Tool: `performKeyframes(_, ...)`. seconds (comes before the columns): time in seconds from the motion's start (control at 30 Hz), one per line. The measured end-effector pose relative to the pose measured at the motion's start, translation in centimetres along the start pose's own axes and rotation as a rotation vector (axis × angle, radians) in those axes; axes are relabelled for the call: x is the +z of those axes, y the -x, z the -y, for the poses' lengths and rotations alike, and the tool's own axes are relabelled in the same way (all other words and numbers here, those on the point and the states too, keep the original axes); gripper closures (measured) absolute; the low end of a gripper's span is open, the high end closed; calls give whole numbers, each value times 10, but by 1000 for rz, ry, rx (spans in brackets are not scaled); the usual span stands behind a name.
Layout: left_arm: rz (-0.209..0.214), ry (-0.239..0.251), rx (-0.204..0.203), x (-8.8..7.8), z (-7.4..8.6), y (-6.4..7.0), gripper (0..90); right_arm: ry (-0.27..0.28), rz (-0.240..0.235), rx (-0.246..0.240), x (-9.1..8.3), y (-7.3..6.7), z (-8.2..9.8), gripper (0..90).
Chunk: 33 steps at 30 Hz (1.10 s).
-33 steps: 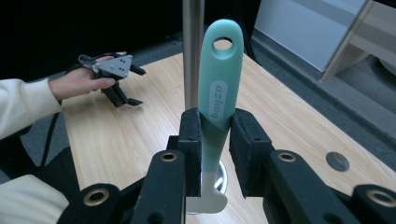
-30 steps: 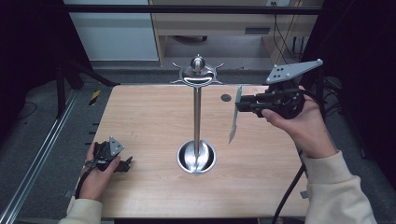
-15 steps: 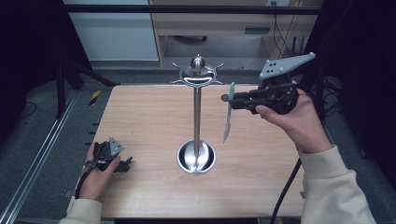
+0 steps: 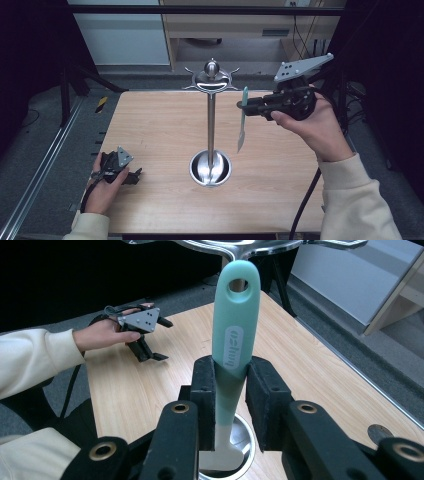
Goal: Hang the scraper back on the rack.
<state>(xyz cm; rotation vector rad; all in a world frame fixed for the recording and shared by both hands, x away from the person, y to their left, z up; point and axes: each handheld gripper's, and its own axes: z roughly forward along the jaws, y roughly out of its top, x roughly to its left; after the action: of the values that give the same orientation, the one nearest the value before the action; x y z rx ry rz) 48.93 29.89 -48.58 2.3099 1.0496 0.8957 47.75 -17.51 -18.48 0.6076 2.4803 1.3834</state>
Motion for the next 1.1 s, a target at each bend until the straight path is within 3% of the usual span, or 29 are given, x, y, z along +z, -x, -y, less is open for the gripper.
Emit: performKeyframes(1.1, 0, 1, 1, 0, 0, -1, 30, -13, -4, 4, 10, 1, -6, 748)
